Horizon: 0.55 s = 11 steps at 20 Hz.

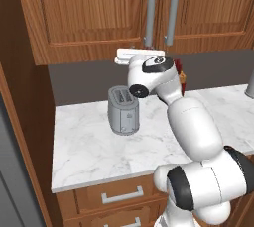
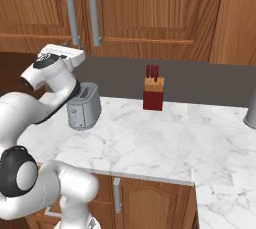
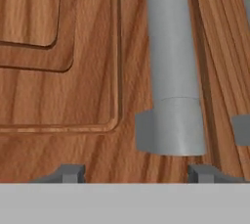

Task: Pick up the bar soap and bar soap from the sink, and place them back in the cabinet, and close the cabinet doors.

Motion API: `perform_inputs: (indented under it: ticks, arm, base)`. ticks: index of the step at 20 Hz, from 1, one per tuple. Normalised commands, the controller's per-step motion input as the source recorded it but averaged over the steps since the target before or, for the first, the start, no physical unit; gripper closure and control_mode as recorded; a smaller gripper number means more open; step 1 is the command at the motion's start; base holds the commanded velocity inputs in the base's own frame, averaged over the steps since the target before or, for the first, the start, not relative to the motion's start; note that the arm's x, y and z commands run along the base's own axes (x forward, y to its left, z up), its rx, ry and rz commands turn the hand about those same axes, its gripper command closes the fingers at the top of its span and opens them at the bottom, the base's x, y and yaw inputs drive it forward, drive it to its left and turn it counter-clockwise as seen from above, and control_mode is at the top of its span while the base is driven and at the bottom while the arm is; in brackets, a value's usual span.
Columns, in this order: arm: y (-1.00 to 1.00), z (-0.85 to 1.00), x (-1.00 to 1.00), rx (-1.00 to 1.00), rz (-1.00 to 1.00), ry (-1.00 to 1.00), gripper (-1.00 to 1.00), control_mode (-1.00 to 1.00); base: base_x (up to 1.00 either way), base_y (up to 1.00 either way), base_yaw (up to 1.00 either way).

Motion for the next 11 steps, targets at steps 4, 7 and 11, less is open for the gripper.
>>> perform_inputs:
  ticks: [4,7,11]
  arm:
    - [-0.08,-0.27,0.49,0.0,0.0,-0.02,-1.0,-1.0]
    - [-0.01,-0.18,0.41,0.0,0.0,0.0,-1.0,-1.0]
    - [0.0,-0.1,0.35,0.0,0.0,0.0,-1.0,-1.0]
  base:
    - [0.0,0.0,0.0]
    - [0.0,0.0,0.0]
    - [0.0,0.0,0.0]
